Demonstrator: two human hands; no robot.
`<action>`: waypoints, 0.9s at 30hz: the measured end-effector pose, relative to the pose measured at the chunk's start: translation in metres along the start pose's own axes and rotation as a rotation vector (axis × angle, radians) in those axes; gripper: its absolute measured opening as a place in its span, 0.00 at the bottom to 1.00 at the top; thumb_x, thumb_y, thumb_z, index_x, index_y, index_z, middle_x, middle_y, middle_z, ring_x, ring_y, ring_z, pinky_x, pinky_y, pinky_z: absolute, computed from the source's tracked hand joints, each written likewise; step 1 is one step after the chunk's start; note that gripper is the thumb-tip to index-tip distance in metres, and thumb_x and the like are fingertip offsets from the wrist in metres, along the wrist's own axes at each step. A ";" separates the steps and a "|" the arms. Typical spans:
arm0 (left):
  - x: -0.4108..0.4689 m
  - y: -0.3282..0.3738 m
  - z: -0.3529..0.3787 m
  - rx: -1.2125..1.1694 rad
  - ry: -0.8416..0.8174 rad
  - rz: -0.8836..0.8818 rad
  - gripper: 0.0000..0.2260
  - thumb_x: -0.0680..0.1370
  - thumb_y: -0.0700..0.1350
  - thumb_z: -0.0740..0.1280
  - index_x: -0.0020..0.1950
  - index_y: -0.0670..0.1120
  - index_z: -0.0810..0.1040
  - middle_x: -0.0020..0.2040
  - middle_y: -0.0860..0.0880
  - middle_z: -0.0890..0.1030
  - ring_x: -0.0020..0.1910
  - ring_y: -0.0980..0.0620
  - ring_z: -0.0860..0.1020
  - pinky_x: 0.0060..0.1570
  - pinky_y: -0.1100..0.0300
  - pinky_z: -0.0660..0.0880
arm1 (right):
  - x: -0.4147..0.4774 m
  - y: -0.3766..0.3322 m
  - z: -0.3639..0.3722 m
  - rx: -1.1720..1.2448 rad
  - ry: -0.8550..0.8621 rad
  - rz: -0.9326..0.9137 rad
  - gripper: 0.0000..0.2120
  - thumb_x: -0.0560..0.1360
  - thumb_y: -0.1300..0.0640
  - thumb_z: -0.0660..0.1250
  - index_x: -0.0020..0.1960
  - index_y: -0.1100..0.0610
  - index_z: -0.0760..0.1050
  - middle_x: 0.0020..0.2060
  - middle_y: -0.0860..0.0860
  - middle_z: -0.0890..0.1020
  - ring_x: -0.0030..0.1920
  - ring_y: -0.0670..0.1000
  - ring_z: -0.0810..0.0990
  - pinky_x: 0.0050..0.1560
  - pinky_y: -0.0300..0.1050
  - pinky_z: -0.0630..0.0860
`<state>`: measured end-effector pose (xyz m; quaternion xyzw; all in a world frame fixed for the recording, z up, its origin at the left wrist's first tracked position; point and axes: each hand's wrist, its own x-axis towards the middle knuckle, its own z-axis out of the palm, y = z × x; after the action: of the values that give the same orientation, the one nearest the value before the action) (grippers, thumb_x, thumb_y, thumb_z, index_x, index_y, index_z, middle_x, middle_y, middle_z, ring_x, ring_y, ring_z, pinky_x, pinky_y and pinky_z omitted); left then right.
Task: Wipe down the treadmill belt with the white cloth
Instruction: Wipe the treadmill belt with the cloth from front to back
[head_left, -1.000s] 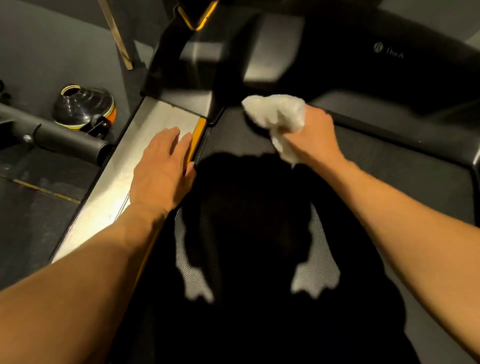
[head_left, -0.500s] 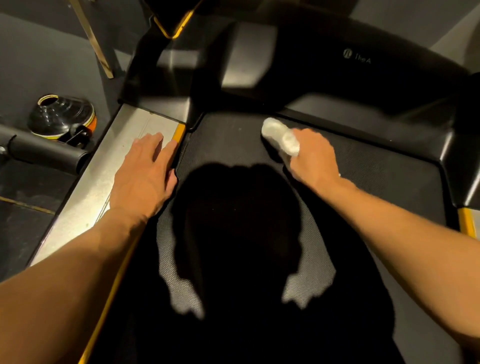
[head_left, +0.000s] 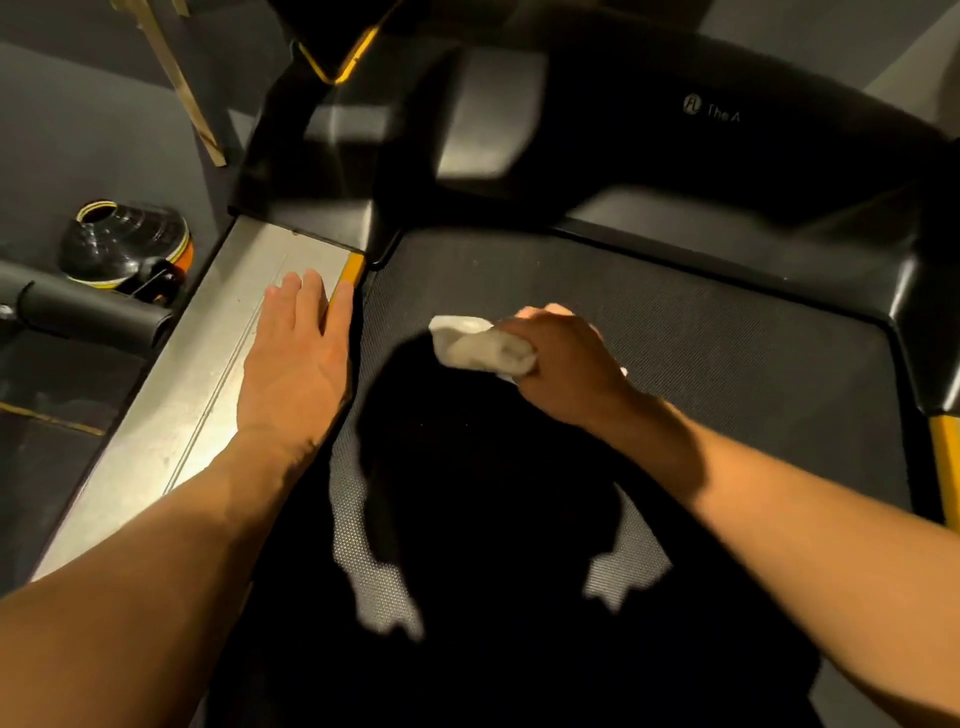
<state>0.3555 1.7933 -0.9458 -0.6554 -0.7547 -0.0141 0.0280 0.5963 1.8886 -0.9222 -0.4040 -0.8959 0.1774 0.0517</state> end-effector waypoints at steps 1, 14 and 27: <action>0.000 0.001 0.000 -0.011 0.002 -0.006 0.27 0.76 0.33 0.63 0.74 0.36 0.59 0.70 0.30 0.62 0.71 0.29 0.59 0.73 0.39 0.57 | 0.008 -0.003 -0.010 0.015 0.002 -0.032 0.10 0.68 0.56 0.67 0.48 0.52 0.79 0.42 0.48 0.80 0.43 0.52 0.77 0.41 0.42 0.67; 0.000 0.000 -0.003 -0.075 -0.015 0.008 0.28 0.77 0.37 0.63 0.76 0.38 0.58 0.72 0.31 0.61 0.73 0.30 0.57 0.74 0.41 0.53 | 0.037 -0.009 -0.015 -0.229 0.033 -0.060 0.09 0.72 0.54 0.63 0.50 0.55 0.78 0.43 0.56 0.80 0.43 0.59 0.76 0.40 0.42 0.66; 0.002 0.003 -0.007 -0.031 -0.007 0.008 0.28 0.75 0.35 0.64 0.74 0.37 0.59 0.66 0.32 0.64 0.65 0.31 0.62 0.68 0.39 0.62 | 0.014 0.027 -0.031 -0.113 0.137 0.131 0.05 0.73 0.59 0.63 0.47 0.54 0.76 0.42 0.53 0.79 0.43 0.59 0.76 0.39 0.46 0.67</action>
<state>0.3588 1.7958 -0.9389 -0.6589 -0.7517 -0.0234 0.0155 0.6132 1.9237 -0.9036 -0.4750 -0.8706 0.1017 0.0781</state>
